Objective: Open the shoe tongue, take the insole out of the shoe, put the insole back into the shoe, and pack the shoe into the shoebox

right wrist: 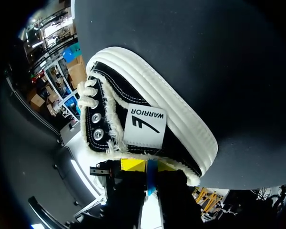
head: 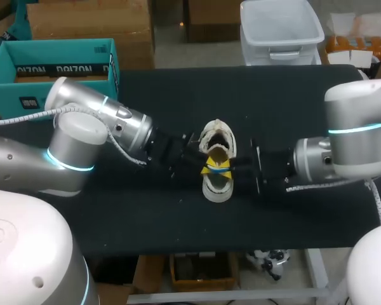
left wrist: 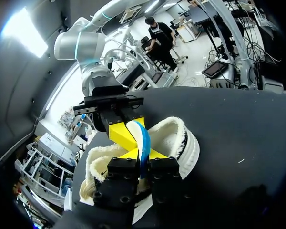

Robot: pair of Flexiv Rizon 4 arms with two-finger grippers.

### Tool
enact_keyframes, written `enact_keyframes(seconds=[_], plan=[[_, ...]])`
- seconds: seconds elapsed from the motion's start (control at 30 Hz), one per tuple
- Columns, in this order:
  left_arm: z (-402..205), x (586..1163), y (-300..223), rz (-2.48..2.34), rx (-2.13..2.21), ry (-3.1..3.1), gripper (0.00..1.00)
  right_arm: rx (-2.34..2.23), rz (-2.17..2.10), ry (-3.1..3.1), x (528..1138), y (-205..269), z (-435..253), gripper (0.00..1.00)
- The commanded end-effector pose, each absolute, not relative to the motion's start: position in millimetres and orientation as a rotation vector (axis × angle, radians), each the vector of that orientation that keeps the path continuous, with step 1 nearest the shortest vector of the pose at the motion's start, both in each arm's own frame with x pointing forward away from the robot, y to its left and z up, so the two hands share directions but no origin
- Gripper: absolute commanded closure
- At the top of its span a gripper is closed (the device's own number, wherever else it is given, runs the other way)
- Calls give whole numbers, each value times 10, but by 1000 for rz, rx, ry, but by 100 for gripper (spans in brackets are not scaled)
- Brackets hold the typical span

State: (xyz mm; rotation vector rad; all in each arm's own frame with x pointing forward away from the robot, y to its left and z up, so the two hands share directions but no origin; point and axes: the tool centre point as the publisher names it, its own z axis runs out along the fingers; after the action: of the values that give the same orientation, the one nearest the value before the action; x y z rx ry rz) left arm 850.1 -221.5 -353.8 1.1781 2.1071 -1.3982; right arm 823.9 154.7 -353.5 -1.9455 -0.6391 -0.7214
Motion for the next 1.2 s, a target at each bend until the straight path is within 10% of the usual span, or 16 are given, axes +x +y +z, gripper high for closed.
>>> enact_keyframes(seconds=[0.03, 0.2, 0.37, 0.5, 0.63, 0.8, 0.97, 1.2], plan=[[-3618, 8584, -2282, -1425, 1185, 2118, 100, -1925, -712, -644, 8370, 1560, -3617, 100], [-3610, 8557, -2268, -1431, 1190, 2113, 100, -1933, -709, -640, 8316, 1565, -3580, 100], [-3598, 8538, -2268, -1431, 1196, 2107, 100, -1959, -713, -635, 8198, 1585, -3511, 60], [-3598, 8527, -2274, -1431, 1196, 2106, 100, -1978, -719, -628, 8093, 1575, -3471, 67], [-3600, 8523, -2275, -1431, 1192, 2108, 100, -1987, -722, -624, 8056, 1565, -3460, 100], [-3564, 8493, -2241, -1438, 1178, 2110, 100, -1997, -708, -618, 8052, 1552, -3507, 100], [-3380, 8351, -2108, -1457, 1179, 2101, 0, -2026, -664, -627, 8081, 1557, -3560, 100], [-3029, 8208, -1854, -1466, 1158, 2096, 0, -2039, -626, -671, 8114, 1577, -3626, 100]])
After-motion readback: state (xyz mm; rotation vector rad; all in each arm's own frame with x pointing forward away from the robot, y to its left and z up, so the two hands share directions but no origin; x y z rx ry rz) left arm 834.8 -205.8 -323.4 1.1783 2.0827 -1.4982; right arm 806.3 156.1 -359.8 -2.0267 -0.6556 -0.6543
